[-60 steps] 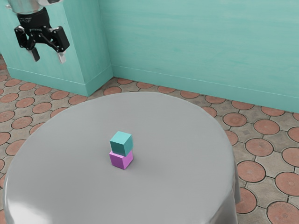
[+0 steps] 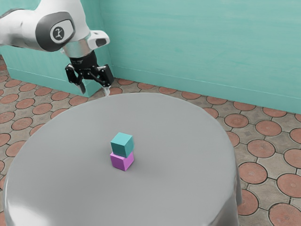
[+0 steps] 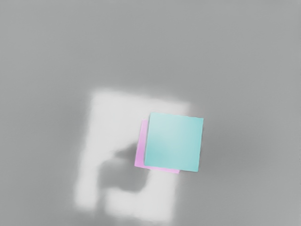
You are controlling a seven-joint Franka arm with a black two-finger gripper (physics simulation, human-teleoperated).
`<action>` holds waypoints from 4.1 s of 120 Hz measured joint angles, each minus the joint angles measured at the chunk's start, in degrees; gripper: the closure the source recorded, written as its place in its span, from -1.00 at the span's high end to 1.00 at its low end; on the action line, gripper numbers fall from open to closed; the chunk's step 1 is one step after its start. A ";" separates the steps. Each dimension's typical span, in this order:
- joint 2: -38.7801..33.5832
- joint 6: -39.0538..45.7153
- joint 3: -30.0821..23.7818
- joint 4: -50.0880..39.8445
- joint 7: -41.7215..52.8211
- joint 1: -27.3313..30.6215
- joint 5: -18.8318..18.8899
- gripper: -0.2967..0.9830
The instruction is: Pick up the blue block with one arm, and put the blue block on the table with one arm
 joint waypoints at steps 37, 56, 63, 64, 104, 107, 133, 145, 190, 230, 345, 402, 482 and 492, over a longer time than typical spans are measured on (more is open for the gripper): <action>3.30 15.49 -1.30 -9.00 -4.23 -0.46 -2.53 0.54; 5.30 19.17 -1.27 -11.30 -5.69 -1.14 -3.67 0.54; 5.11 20.16 -1.24 -13.09 -6.10 -1.44 -3.76 0.54; 5.10 20.29 -1.24 -13.25 -6.15 -1.48 -3.76 0.54; 7.07 24.05 -1.23 -14.79 -3.98 -1.93 -0.43 0.54; 7.44 24.33 -1.23 -14.80 -3.66 -1.65 -0.38 0.54; 9.86 26.71 -1.31 -15.81 -1.40 2.54 -0.13 0.54; 10.46 27.89 -1.98 -15.86 -0.19 2.02 0.20 0.54; 11.79 31.24 -5.26 -15.77 4.47 4.48 -0.21 0.54; 13.15 33.61 -7.23 -15.93 6.54 4.65 -3.62 0.54; 17.25 35.94 -7.12 -17.35 6.33 5.51 -5.95 0.54; 17.96 36.44 -7.12 -16.66 5.94 5.47 -5.60 0.15; 21.87 33.87 -4.93 -9.80 3.34 18.85 0.52 -0.03; 24.66 33.87 -4.99 -7.27 3.34 19.78 0.60 -0.02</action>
